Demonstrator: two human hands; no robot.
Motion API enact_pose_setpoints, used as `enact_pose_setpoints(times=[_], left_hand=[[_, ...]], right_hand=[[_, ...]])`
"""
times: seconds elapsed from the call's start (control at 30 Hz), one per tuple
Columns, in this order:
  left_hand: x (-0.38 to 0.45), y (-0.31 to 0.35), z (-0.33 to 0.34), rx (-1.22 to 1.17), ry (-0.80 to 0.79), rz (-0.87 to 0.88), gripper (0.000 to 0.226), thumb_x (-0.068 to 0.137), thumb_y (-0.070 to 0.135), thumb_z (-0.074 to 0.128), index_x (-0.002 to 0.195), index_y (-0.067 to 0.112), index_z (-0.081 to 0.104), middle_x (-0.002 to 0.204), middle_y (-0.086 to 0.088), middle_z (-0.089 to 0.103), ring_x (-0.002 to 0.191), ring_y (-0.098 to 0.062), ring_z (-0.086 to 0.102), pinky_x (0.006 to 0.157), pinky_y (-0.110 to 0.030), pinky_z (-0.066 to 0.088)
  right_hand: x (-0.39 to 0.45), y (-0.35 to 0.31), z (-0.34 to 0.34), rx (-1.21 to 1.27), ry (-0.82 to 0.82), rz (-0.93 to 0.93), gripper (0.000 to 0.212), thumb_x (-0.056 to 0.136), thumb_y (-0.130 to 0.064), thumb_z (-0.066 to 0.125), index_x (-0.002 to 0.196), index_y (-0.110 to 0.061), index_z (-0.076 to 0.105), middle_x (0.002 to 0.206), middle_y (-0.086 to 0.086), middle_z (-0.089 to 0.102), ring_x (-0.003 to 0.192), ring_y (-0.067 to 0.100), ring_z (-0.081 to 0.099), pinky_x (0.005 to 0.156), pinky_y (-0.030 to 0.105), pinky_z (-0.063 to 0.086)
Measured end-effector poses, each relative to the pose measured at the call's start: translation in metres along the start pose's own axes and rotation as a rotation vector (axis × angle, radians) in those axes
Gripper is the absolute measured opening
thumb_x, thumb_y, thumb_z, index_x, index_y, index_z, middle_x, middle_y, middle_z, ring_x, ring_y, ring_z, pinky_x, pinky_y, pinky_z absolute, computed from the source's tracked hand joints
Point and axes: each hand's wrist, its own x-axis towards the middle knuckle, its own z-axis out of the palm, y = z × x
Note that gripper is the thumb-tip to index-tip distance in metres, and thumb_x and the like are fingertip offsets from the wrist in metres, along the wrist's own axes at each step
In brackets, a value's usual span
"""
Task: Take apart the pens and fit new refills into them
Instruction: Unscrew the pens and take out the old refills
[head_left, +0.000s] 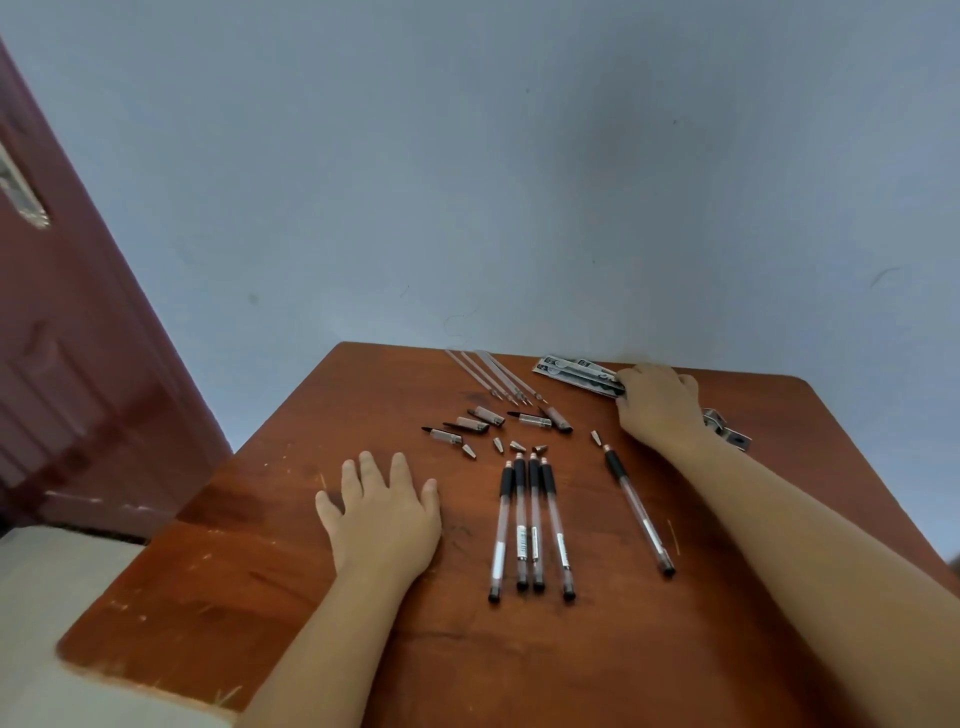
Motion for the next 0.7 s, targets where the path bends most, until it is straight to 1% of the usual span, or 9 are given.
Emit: enact_pose_setpoints(times=[0.13, 0.23, 0.3, 0.5, 0.6, 0.7], left_hand=[[-0.001, -0.002, 0.001, -0.003, 0.006, -0.001, 0.053, 0.096, 0.045, 0.014, 0.145, 0.023, 0.008, 0.154, -0.008, 0.004, 0.141, -0.025, -0.001, 0.111, -0.048, 0.004], [-0.001, 0.0, 0.001, 0.006, 0.001, -0.004, 0.054, 0.096, 0.046, 0.014, 0.145, 0.023, 0.008, 0.154, -0.008, 0.004, 0.141, -0.024, -0.001, 0.112, -0.048, 0.004], [-0.001, 0.0, 0.001, 0.008, 0.0, -0.006, 0.054, 0.096, 0.046, 0.013, 0.145, 0.024, 0.008, 0.154, -0.008, 0.003, 0.141, -0.024, -0.001, 0.112, -0.048, 0.004], [-0.001, -0.001, 0.0, -0.008, 0.006, -0.005, 0.054, 0.096, 0.047, 0.014, 0.145, 0.023, 0.009, 0.154, -0.008, 0.004, 0.141, -0.024, -0.001, 0.112, -0.048, 0.004], [-0.002, -0.001, 0.0, -0.017, 0.008, -0.003, 0.054, 0.096, 0.046, 0.014, 0.145, 0.023, 0.009, 0.154, -0.008, 0.004, 0.141, -0.024, -0.001, 0.112, -0.048, 0.004], [-0.003, -0.002, 0.0, -0.011, 0.019, -0.003, 0.054, 0.096, 0.046, 0.013, 0.145, 0.023, 0.008, 0.154, -0.008, 0.004, 0.141, -0.024, 0.0, 0.112, -0.047, 0.005]], right_hand=[[0.0, 0.006, 0.003, 0.061, 0.072, 0.003, 0.028, 0.088, -0.02, 0.048, 0.114, -0.011, 0.055, 0.116, 0.008, 0.056, 0.111, 0.025, 0.046, 0.095, 0.039, 0.03], [-0.003, 0.01, 0.004, 0.05, 0.124, -0.011, 0.024, 0.087, -0.025, 0.048, 0.105, -0.012, 0.059, 0.107, 0.006, 0.06, 0.103, 0.023, 0.05, 0.09, 0.036, 0.032], [-0.005, 0.01, 0.004, 0.034, 0.133, -0.016, 0.023, 0.088, -0.027, 0.047, 0.101, -0.013, 0.06, 0.105, 0.006, 0.061, 0.101, 0.022, 0.051, 0.088, 0.036, 0.033], [-0.007, 0.009, -0.002, 0.002, 0.149, -0.061, 0.023, 0.088, -0.02, 0.047, 0.106, -0.012, 0.06, 0.106, 0.007, 0.062, 0.103, 0.024, 0.052, 0.086, 0.034, 0.033], [-0.009, 0.008, -0.004, -0.003, 0.178, -0.08, 0.021, 0.087, -0.016, 0.047, 0.1, -0.012, 0.062, 0.101, 0.007, 0.064, 0.098, 0.025, 0.054, 0.085, 0.034, 0.033], [-0.013, 0.008, -0.008, 0.059, 0.249, -0.07, 0.019, 0.086, -0.012, 0.048, 0.091, -0.008, 0.065, 0.092, 0.009, 0.067, 0.091, 0.028, 0.056, 0.08, 0.033, 0.034]])
